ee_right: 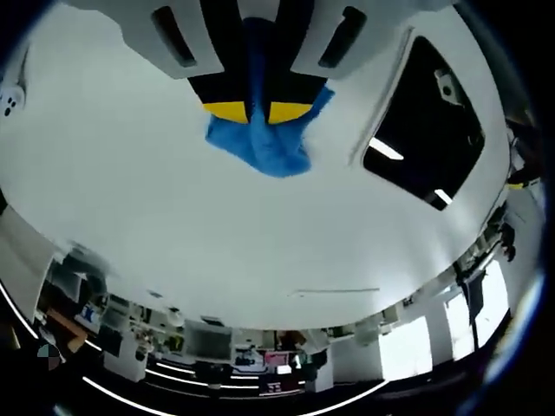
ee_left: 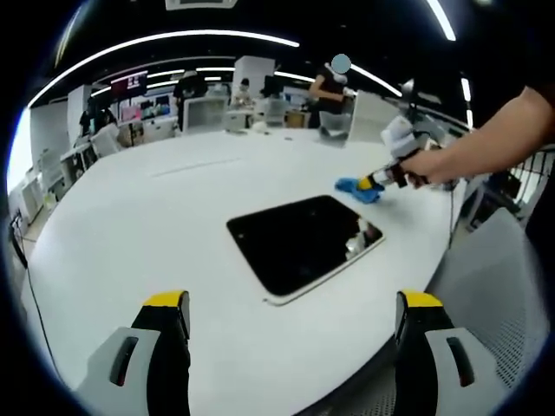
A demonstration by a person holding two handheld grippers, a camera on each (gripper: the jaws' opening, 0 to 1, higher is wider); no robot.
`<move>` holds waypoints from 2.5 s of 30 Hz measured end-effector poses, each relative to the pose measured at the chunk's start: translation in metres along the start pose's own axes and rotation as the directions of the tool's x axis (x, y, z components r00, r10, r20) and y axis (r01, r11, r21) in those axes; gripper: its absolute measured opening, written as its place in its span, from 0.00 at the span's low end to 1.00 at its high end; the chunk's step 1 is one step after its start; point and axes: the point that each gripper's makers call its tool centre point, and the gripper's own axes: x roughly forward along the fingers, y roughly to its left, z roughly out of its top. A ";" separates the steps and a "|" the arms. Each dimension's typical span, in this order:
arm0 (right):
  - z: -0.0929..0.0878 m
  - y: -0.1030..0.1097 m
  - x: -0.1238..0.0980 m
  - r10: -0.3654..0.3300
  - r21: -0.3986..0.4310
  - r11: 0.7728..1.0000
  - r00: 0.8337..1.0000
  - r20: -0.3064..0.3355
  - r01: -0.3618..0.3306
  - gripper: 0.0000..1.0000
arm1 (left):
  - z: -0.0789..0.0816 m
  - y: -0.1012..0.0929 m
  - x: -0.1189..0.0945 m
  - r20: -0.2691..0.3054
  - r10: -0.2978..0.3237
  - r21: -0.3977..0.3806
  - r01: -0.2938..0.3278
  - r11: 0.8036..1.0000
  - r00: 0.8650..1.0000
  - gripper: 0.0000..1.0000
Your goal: Wipe the mirror surface with the cleaning cloth until all visible marks leave the cleaned area.
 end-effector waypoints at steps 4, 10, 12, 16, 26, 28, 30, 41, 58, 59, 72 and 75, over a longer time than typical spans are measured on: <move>0.004 0.000 -0.009 0.004 0.020 1.000 1.000 0.012 -0.004 0.02 | 0.000 -0.001 0.000 0.001 -0.005 0.001 0.005 1.000 1.000 0.99; 0.015 -0.002 -0.024 0.004 0.038 0.999 1.000 0.027 -0.005 0.02 | 0.001 -0.002 0.000 0.004 -0.011 0.005 0.011 1.000 1.000 0.99; 0.019 -0.004 -0.027 0.005 0.048 0.999 1.000 0.029 -0.007 0.02 | 0.001 -0.002 0.000 0.006 -0.011 0.005 0.010 1.000 1.000 0.99; 0.022 -0.001 -0.033 0.016 0.073 0.997 1.000 0.026 -0.018 0.02 | 0.001 -0.002 0.000 0.005 -0.011 0.004 0.011 1.000 1.000 0.99; 0.025 0.005 -0.039 0.020 0.084 0.996 0.999 0.030 -0.022 0.02 | 0.001 -0.002 0.000 0.007 -0.011 0.006 0.011 1.000 1.000 0.99; 0.025 0.007 -0.040 0.021 0.088 0.996 0.999 0.028 -0.024 0.02 | 0.001 -0.002 0.000 0.010 -0.011 0.006 0.011 1.000 1.000 0.99; 0.024 0.008 -0.040 0.023 0.089 0.996 0.999 0.027 -0.025 0.02 | 0.001 -0.002 0.000 0.009 -0.012 0.007 0.012 1.000 1.000 0.99; 0.020 0.028 -0.029 0.045 0.095 0.994 0.999 0.014 -0.046 0.02 | 0.001 -0.001 -0.001 0.011 -0.007 0.003 0.007 1.000 1.000 0.99; 0.020 0.068 -0.008 0.096 0.109 0.989 0.995 -0.005 -0.094 0.02 | 0.000 -0.002 0.000 0.003 -0.010 0.007 0.010 1.000 1.000 0.99; 0.019 0.070 -0.008 0.097 0.110 0.989 0.995 -0.007 -0.096 0.02 | 0.000 -0.002 0.000 0.003 -0.010 0.006 0.010 1.000 1.000 0.99; 0.012 0.092 0.007 0.115 0.117 0.987 0.992 -0.052 -0.109 0.02 | -0.002 -0.002 0.000 -0.004 -0.012 0.009 0.012 1.000 1.000 0.99; 0.011 0.097 0.010 0.120 0.116 0.987 0.991 -0.058 -0.113 0.02 | -0.002 -0.003 0.000 -0.005 -0.016 0.011 0.016 1.000 1.000 0.99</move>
